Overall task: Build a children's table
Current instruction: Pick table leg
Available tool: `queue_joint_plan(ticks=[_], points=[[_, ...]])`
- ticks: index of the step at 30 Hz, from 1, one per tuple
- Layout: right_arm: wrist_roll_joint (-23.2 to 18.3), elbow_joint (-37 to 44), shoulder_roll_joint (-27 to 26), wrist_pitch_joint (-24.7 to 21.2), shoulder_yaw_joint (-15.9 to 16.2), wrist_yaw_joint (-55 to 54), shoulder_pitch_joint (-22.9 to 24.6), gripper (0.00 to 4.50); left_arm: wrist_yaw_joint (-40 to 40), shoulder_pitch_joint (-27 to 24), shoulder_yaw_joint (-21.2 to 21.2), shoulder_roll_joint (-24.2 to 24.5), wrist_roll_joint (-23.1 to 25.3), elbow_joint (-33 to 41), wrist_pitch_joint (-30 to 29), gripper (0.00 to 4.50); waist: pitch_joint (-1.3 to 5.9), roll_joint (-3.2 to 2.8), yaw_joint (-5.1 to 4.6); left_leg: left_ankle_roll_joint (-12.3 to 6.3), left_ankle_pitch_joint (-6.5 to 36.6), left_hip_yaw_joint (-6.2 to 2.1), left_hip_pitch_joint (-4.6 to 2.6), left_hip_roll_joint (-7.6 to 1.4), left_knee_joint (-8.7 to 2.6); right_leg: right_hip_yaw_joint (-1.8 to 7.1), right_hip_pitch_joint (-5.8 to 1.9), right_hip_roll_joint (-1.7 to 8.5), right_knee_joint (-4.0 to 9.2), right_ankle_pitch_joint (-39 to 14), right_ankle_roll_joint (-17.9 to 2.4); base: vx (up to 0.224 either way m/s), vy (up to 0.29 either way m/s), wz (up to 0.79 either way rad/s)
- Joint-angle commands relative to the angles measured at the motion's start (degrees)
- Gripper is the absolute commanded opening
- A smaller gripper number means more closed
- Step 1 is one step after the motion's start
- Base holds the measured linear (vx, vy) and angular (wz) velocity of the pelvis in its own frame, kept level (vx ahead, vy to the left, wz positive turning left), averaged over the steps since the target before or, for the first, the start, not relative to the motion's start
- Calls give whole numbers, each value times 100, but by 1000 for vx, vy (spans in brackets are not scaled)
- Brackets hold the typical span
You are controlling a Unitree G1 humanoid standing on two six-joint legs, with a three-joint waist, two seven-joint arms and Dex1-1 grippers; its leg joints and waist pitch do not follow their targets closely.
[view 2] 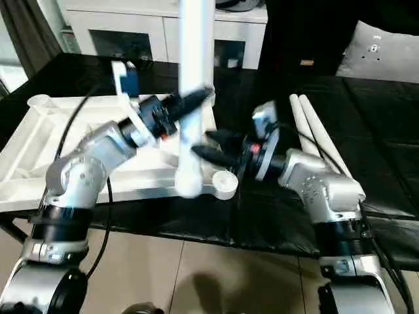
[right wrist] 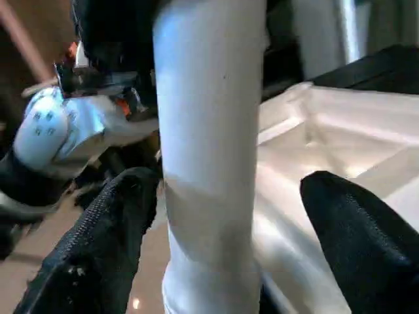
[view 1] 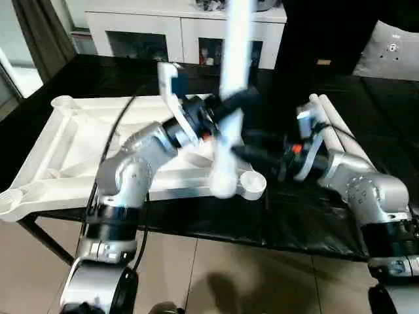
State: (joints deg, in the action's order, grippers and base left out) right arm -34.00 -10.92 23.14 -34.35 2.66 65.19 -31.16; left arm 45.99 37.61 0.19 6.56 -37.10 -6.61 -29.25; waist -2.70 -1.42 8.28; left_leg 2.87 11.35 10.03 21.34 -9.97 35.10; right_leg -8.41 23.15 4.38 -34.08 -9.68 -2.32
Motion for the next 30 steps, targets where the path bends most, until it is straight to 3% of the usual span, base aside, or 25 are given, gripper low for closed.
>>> queue_joint_plan(ticks=[1, 12, 13, 18, 30], points=[[94, 247, 104, 80, 198, 249, 51, 392, 213, 0, -147, 57, 74, 268, 115, 182, 418, 112, -5, -509, 334, -129, -27, -389, -361, 432, -393, 545, 406, -1470, -568, 0, 0, 0], [293, 177, 75, 263, 508, 488, 37, 392, 415, -86, -380, 17, 207, 420, 330, 182, 431, 119, -17, -512, 314, -134, -28, -381, -353, 428, -392, 534, 397, -1450, -551, 0, 0, 0], [293, 177, 75, 263, 508, 488, 37, 365, 415, -86, -380, 17, 207, 420, 330, 182, 429, 119, -18, -520, 313, -134, -27, -382, -353, 429, -389, 531, 399, -1441, -554, 0, 0, 0], [319, 116, 29, 303, 531, 551, 22, 352, 467, -101, -477, 22, 297, 383, 402, 182, 431, 120, -11, -528, 317, -129, -25, -379, -349, 430, -395, 537, 396, -1433, -577, 0, 0, 0], [366, 39, -23, 328, 570, 547, 48, 234, 441, -121, -486, -22, 282, 398, 411, 182, 434, 124, -14, -519, 313, -130, -20, -375, -344, 428, -399, 531, 391, -1402, -590, 0, 0, 0]])
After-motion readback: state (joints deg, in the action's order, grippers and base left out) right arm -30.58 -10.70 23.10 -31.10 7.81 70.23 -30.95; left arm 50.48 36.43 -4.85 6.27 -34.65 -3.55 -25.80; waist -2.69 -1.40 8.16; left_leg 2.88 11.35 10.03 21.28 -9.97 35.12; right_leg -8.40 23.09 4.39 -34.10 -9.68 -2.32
